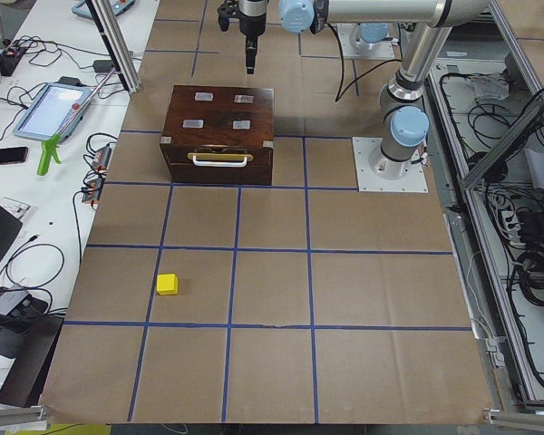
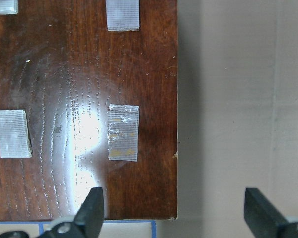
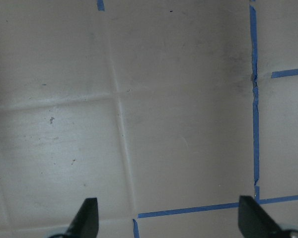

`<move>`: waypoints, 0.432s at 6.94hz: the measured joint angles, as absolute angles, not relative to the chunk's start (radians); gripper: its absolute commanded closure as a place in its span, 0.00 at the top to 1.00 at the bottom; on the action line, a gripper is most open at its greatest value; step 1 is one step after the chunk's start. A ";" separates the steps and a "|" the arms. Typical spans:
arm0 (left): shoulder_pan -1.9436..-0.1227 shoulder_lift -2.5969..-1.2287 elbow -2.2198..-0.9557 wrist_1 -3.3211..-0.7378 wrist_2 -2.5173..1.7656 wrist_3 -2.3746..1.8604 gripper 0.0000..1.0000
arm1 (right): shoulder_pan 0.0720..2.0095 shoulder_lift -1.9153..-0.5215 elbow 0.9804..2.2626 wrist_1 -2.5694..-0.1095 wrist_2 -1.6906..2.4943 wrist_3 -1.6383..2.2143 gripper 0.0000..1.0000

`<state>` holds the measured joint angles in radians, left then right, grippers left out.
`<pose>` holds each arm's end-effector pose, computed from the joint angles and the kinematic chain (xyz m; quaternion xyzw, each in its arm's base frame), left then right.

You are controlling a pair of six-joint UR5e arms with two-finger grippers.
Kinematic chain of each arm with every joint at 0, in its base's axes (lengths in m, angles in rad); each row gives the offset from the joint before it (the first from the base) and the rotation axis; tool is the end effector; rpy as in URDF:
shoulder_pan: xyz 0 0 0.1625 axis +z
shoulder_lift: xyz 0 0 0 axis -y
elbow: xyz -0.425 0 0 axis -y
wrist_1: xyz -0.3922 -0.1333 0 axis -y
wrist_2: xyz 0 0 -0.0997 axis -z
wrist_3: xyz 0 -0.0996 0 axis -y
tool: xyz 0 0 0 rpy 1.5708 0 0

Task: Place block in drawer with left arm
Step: 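Move the left gripper down beside the box to the white drawer handle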

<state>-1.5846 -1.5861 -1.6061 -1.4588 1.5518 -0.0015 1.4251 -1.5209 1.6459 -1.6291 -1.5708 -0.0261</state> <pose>-0.1421 -0.5019 0.4743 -0.0064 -0.9995 0.0306 0.0097 0.0588 -0.5172 0.4321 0.0597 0.9977 0.0332 0.0029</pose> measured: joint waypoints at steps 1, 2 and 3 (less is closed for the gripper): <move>-1.585 -1.586 -1.606 -1.459 1.552 -0.002 0.98 | 1.425 -1.521 1.646 -1.629 -1.571 -0.026 1.00; -1.585 -1.586 -1.606 -1.459 1.553 -0.003 0.98 | 1.425 -1.521 1.646 -1.629 -1.571 -0.026 1.00; -1.585 -1.588 -1.605 -1.459 1.554 -0.003 0.99 | 1.425 -1.520 1.646 -1.629 -1.571 -0.026 1.00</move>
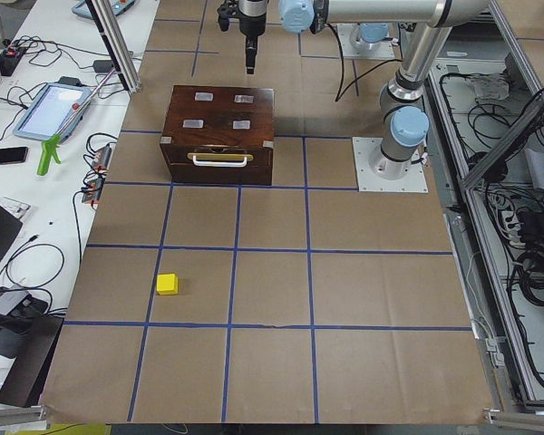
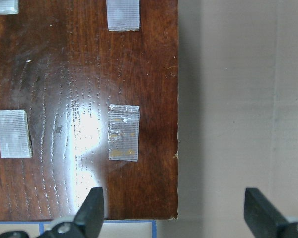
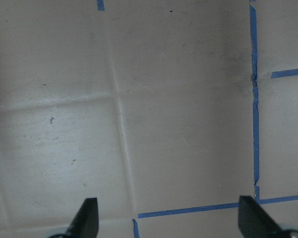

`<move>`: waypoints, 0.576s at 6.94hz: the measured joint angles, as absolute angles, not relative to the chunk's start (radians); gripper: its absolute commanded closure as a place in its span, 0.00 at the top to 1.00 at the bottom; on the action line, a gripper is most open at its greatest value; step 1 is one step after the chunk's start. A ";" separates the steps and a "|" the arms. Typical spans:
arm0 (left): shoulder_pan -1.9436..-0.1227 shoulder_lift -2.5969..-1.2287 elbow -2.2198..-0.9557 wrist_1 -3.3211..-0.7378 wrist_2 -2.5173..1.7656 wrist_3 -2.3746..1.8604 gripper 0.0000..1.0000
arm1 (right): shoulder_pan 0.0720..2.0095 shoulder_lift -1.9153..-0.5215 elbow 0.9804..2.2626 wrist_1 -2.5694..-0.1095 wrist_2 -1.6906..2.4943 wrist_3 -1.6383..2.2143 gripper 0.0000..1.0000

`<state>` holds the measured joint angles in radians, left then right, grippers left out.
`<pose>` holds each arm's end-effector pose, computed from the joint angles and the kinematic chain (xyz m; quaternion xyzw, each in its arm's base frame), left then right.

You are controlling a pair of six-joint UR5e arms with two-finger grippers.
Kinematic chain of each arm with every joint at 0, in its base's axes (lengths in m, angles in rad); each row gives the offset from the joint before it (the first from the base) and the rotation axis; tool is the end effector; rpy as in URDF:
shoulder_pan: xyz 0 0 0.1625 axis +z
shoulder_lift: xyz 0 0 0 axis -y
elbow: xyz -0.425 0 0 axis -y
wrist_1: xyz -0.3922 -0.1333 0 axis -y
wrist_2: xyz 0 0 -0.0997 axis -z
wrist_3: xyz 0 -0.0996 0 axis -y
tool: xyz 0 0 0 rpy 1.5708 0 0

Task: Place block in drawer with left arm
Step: 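Move the left gripper down beside the box to the white drawer handle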

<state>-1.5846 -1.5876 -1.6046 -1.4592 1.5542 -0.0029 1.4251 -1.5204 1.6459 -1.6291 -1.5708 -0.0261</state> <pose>-0.1419 -0.5025 0.4743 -0.0057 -0.9995 0.0304 0.0085 0.0588 -0.5173 0.4318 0.0597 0.9976 0.0335 0.0029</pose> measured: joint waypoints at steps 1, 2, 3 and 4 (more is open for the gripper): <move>-1.584 -1.588 -1.603 -1.460 1.556 -0.003 0.99 | 1.425 -1.521 1.646 -1.629 -1.571 -0.026 1.00; -1.582 -1.591 -1.598 -1.461 1.557 -0.003 0.99 | 1.425 -1.521 1.646 -1.629 -1.571 -0.026 1.00; -1.579 -1.596 -1.588 -1.463 1.559 -0.003 0.99 | 1.425 -1.521 1.646 -1.629 -1.571 -0.026 1.00; -1.575 -1.601 -1.577 -1.468 1.563 -0.004 0.99 | 1.425 -1.520 1.646 -1.629 -1.571 -0.026 1.00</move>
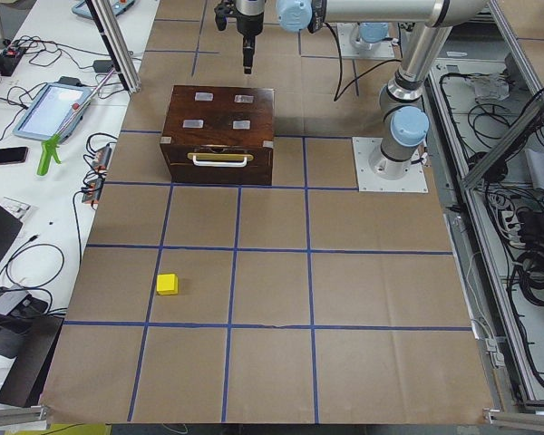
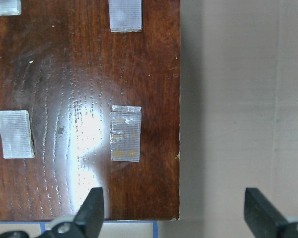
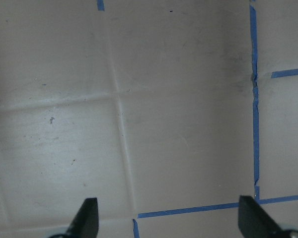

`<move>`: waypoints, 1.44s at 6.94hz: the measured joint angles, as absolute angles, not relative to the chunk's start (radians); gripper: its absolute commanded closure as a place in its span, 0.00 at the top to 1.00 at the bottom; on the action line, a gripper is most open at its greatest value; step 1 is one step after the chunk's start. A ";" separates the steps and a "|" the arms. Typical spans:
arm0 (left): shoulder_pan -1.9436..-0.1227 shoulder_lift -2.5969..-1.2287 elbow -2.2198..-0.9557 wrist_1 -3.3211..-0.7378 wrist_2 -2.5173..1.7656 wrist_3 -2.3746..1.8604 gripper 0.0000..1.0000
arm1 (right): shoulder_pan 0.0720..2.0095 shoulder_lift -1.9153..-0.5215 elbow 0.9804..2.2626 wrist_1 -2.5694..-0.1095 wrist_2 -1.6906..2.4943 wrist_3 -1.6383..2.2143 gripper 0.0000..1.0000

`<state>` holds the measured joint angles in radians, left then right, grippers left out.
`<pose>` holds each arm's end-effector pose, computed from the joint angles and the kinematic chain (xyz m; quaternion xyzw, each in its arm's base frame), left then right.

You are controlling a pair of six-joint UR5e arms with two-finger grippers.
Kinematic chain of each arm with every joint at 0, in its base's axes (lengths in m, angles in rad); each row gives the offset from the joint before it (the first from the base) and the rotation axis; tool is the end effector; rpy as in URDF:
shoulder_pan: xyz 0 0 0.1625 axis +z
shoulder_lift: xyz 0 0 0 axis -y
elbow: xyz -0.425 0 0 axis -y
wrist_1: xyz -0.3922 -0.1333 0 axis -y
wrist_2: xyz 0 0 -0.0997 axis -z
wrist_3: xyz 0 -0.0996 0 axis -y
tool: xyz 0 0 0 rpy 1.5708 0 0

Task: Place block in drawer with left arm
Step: 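Move the left gripper down beside the box to the white drawer handle, then hook the left gripper onto the white drawer handle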

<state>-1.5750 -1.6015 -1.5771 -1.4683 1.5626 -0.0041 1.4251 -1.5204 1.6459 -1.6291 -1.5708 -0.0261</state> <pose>-0.1363 -0.5104 0.4799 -0.0002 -0.9995 0.0327 0.0042 0.0588 -0.5173 0.4318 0.0597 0.9976 0.0335 0.0029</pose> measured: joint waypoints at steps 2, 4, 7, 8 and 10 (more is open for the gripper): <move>-1.552 -1.605 -1.566 -1.472 1.567 -0.004 0.99 | 1.425 -1.520 1.646 -1.629 -1.571 -0.026 1.00; -1.456 -1.610 -1.561 -1.469 1.557 0.011 0.99 | 1.425 -1.520 1.646 -1.629 -1.571 -0.026 1.00; -1.269 -1.646 -1.530 -1.463 1.550 0.170 0.99 | 1.425 -1.520 1.646 -1.629 -1.571 -0.026 1.00; -1.208 -1.672 -1.514 -1.462 1.545 0.239 0.99 | 1.425 -1.520 1.645 -1.629 -1.571 -0.026 1.00; -1.096 -1.722 -1.482 -1.463 1.476 0.359 0.99 | 1.425 -1.520 1.646 -1.629 -1.571 -0.026 1.00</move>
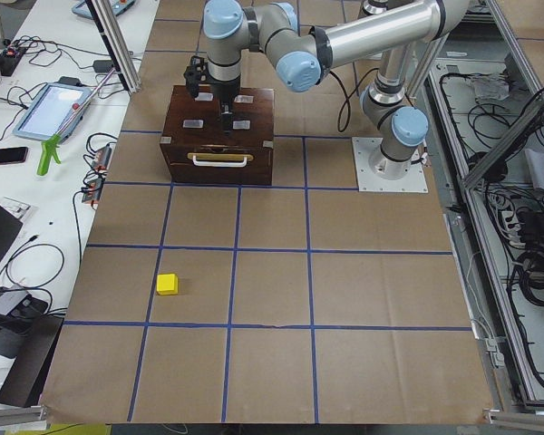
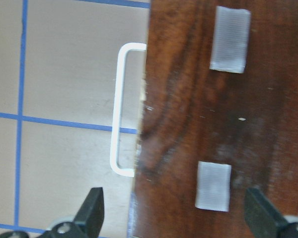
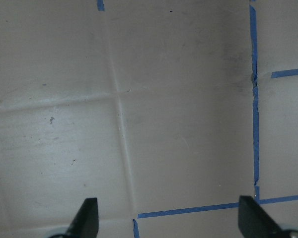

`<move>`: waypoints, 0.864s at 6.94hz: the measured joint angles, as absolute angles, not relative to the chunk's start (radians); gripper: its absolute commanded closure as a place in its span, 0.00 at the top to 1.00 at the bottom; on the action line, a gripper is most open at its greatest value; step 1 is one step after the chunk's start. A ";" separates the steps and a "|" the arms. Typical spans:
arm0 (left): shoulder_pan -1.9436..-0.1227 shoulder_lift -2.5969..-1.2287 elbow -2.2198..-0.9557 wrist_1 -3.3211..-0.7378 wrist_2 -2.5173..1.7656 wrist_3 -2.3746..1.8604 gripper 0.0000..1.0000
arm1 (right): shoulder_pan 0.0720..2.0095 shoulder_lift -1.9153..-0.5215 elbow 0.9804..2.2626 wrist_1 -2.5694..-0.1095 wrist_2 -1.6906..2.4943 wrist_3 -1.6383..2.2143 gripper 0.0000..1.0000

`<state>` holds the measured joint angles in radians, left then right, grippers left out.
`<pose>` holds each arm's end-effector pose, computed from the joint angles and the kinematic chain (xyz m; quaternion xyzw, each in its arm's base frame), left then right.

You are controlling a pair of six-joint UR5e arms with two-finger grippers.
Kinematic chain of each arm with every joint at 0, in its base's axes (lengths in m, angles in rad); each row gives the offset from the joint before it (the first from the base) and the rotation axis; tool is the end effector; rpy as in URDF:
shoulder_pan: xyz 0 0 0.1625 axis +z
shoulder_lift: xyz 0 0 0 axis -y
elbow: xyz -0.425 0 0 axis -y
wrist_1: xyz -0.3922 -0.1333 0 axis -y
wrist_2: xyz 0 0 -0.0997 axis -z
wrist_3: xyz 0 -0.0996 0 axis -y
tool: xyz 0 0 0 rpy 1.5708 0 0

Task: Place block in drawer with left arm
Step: 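Hook the left gripper onto the white drawer handle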

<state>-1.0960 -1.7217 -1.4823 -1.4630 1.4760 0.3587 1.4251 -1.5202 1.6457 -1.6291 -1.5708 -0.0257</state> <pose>0.1288 -0.5628 0.4637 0.0569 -0.9970 0.0399 0.0341 0.0588 -0.5174 0.4318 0.0599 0.9976 0.0335 0.0029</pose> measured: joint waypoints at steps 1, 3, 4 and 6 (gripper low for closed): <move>-1.049 -1.742 -1.475 -1.467 1.436 0.415 0.99 | 1.425 -1.520 1.646 -1.629 -1.571 -0.026 1.00; -0.983 -1.775 -1.475 -1.480 1.351 0.496 0.99 | 1.425 -1.520 1.646 -1.629 -1.571 -0.026 1.00; -0.969 -1.785 -1.485 -1.485 1.327 0.534 0.99 | 1.425 -1.520 1.645 -1.629 -1.570 -0.026 1.00; -0.962 -1.807 -1.502 -1.494 1.304 0.581 0.99 | 1.425 -1.520 1.646 -1.629 -1.570 -0.025 1.00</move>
